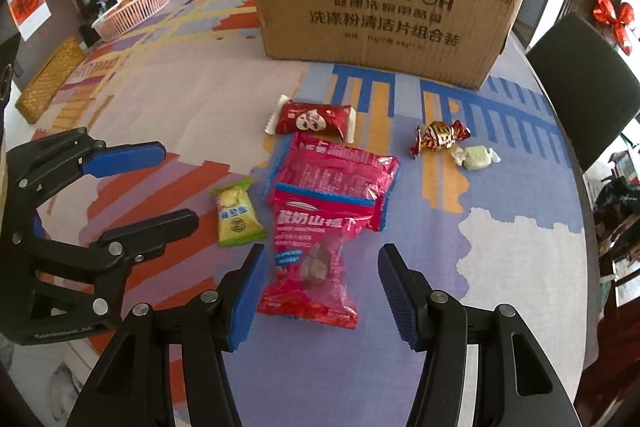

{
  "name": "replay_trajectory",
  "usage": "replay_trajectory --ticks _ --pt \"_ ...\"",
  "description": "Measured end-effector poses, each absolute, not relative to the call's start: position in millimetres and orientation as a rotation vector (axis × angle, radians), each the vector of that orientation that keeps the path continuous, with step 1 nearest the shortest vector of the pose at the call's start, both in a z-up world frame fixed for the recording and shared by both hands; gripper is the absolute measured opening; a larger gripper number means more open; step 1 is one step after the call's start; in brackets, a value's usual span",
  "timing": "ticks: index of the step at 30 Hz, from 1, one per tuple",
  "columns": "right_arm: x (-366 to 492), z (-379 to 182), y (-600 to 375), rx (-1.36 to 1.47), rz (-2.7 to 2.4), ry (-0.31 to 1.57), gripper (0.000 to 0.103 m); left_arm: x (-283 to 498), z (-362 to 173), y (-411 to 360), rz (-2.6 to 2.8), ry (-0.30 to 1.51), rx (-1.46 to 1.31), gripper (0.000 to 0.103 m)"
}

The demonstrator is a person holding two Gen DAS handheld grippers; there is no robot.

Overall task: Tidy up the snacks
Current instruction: 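Grasp the pink hawthorn bag with the right gripper while the left grasps the green candy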

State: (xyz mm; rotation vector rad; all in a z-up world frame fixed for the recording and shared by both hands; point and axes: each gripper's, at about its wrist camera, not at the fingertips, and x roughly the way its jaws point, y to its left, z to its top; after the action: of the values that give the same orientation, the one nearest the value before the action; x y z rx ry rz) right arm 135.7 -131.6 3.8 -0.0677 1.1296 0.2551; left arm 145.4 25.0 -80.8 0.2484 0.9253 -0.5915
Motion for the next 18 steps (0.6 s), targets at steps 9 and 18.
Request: replay_trajectory --ticks 9,18 --pt "143.5 -6.9 -145.0 -0.018 0.23 1.158 0.057 153.8 -96.3 7.3 -0.59 0.951 0.225 0.054" --pt "141.8 -11.4 -154.4 0.005 0.218 1.161 0.05 154.7 -104.4 -2.7 -0.518 0.958 0.194 0.041"
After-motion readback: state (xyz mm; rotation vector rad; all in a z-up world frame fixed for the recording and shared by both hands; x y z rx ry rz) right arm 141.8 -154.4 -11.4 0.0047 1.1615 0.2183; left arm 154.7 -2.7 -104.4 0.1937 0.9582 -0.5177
